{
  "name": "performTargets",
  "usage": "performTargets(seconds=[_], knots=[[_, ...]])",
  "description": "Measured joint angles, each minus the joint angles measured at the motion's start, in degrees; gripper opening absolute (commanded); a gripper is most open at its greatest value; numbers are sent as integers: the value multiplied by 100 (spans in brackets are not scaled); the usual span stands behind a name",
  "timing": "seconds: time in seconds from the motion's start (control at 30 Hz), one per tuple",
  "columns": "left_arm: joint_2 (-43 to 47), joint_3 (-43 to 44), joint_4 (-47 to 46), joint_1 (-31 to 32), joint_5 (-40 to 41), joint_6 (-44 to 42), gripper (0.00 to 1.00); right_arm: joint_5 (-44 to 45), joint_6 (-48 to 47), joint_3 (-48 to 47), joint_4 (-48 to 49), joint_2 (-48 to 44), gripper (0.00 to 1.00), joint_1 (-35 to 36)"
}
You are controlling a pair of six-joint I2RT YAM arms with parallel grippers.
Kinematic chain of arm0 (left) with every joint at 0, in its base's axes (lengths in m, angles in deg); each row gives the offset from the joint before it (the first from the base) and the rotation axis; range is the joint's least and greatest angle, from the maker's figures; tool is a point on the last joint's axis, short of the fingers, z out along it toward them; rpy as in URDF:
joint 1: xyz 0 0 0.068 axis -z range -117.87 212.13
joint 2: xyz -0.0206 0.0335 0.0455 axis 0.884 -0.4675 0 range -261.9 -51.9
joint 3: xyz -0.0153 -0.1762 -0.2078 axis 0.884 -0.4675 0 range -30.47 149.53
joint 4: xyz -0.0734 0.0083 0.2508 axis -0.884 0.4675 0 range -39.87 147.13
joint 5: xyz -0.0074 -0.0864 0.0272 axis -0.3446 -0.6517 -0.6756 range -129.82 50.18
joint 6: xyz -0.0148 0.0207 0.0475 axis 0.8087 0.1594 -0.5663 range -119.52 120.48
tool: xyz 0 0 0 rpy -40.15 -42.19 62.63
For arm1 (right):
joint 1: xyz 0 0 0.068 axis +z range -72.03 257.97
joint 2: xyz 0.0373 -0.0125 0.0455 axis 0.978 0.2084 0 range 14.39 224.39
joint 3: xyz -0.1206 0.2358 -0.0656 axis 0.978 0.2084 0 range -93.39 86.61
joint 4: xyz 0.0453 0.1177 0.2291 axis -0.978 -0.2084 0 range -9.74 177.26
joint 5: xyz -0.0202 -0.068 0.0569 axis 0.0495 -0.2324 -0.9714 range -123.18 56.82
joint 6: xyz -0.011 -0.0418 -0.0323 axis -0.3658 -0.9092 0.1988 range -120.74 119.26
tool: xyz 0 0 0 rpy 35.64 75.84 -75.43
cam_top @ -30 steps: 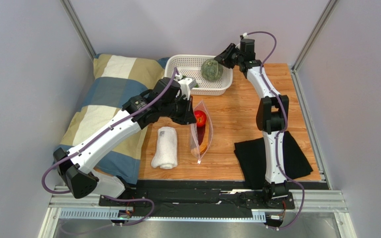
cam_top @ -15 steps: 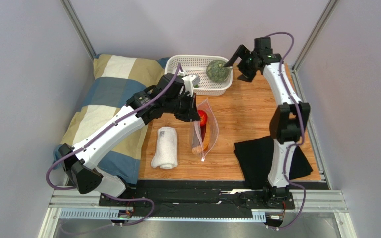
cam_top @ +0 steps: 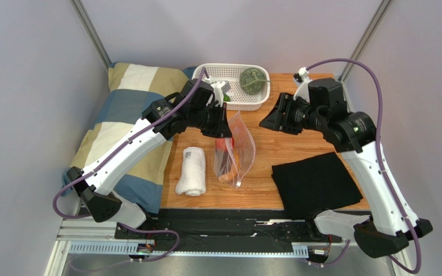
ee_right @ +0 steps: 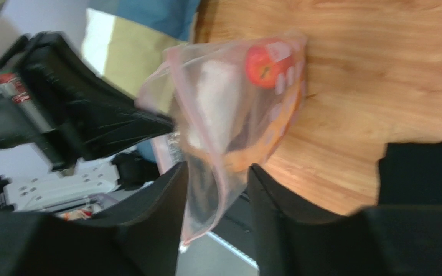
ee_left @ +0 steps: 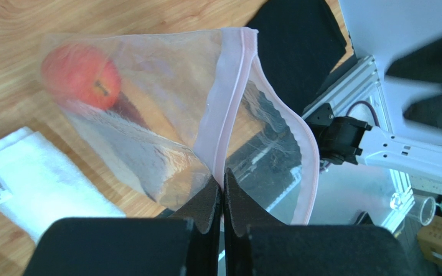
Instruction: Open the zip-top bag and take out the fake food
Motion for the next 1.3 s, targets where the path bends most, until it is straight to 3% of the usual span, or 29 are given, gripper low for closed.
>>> performTargets(seconds=[0.13, 0.37, 0.47, 0.73, 0.87, 1.13, 1.3], knots=[[-236, 57, -13, 214, -87, 201, 0, -98, 352, 389, 225, -380, 16, 673], [-807, 55, -221, 382, -190, 369, 0, -122, 590, 1211, 662, 17, 7, 1049], [-809, 28, -332, 389, -199, 389, 0, -26, 625, 1714, 809, 179, 7, 1078], [-472, -837, -1139, 446, -317, 632, 0, 70, 748, 3023, 1493, 173, 21, 1152], [-503, -1156, -1366, 505, -372, 756, 0, 146, 798, 3733, 2277, 151, 28, 1248], [-557, -1220, -1670, 688, -450, 833, 0, 173, 595, 4806, 3987, 101, 31, 1272], [-560, -1220, -1700, 737, -490, 824, 0, 28, 310, 5233, 4725, -479, 31, 1279]])
